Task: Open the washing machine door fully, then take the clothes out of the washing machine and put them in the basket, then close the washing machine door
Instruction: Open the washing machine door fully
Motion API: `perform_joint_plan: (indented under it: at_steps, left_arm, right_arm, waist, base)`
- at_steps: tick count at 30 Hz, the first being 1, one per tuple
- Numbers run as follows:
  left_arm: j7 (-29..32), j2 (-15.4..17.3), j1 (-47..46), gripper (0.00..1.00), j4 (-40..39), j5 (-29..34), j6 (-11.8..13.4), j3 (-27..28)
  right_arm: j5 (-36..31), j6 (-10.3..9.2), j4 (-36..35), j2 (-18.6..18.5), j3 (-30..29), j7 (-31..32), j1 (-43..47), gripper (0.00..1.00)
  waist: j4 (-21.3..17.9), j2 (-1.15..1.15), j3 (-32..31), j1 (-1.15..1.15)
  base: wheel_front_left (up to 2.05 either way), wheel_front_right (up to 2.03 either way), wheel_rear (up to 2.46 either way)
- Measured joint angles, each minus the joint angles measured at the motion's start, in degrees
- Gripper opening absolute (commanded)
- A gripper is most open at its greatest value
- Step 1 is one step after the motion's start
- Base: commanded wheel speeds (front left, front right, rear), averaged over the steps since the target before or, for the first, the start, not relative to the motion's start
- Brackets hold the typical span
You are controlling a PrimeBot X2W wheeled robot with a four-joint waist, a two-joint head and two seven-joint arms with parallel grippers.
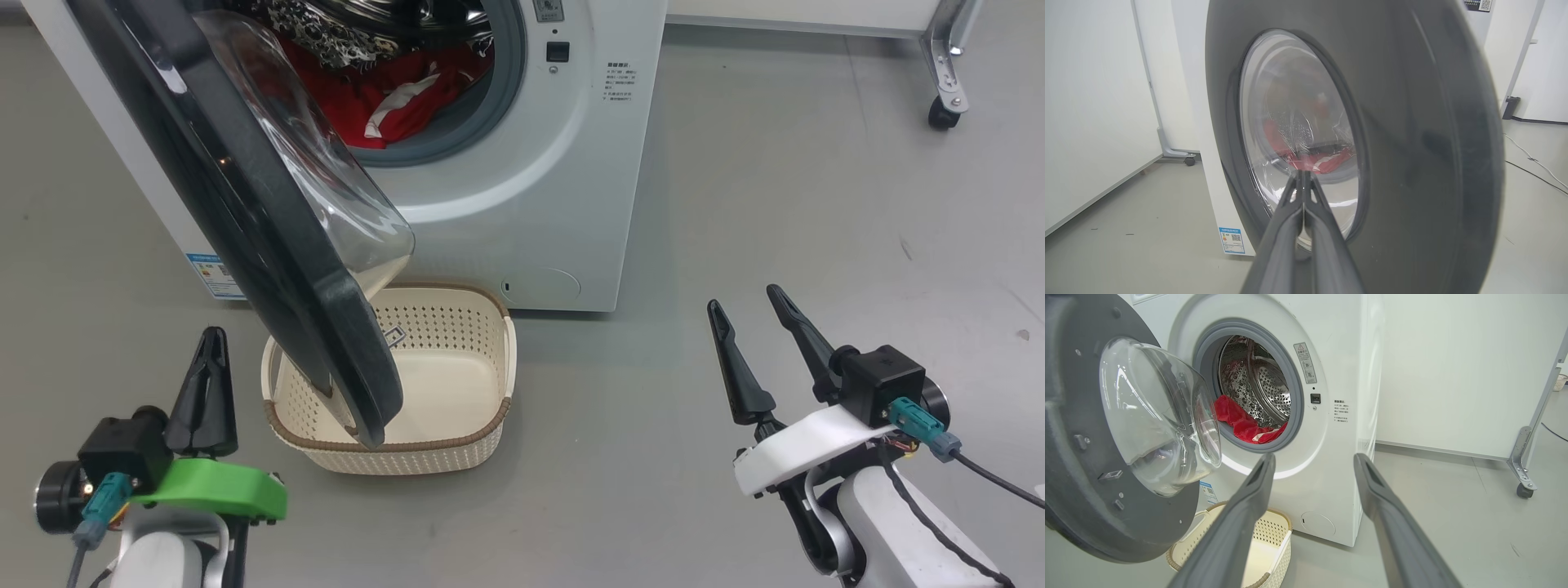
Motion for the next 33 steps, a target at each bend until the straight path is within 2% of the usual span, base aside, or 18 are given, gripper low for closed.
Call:
perform_joint_plan:
  at_steps: [10, 14, 22, 29, 33]
  left_arm:
    - [-0.2, 2.7, -5.0, 0.00, -7.6, 0.3, 0.0, 3.6]
    - [-0.3, 4.7, -7.1, 0.00, -10.0, 1.0, -0.5, 3.9]
    - [-0.3, 6.0, -10.9, 0.00, -14.2, 1.6, -1.1, 4.3]
    - [0.1, 6.6, -14.4, 0.00, -17.8, 1.9, -2.0, 3.0]
    - [1.5, 6.5, -15.4, 0.00, -19.3, 3.1, -3.1, -1.2]
  right_arm:
    - [-0.5, 0.36, 0.1, 0.8, -0.8, 0.0, 0.0, 1.00]
    - [-0.5, 0.56, 0.1, 1.3, -1.1, 0.0, 0.1, 1.00]
    - [-1.4, 0.83, 0.4, 1.6, -1.9, 0.0, 0.1, 1.00]
    - [-1.5, 0.99, 0.5, 1.9, -2.4, 0.0, 0.1, 1.00]
    - [-1.6, 1.35, 0.6, 2.0, -2.6, 0.0, 0.1, 1.00]
  waist:
    - [0.0, 0.00, -0.5, 0.00]
    - [0.0, 0.00, -0.6, 0.00]
    - [-0.3, 0.00, -0.8, 0.00]
    - [-0.7, 0.00, -0.9, 0.00]
    - [-0.9, 0.00, -0.8, 0.00]
  base:
    - [0.00, 0.00, 0.00]
    - [0.00, 0.00, 0.00]
    - [0.00, 0.00, 0.00]
    - [0.00, 0.00, 0.00]
    - [0.00, 0.00, 0.00]
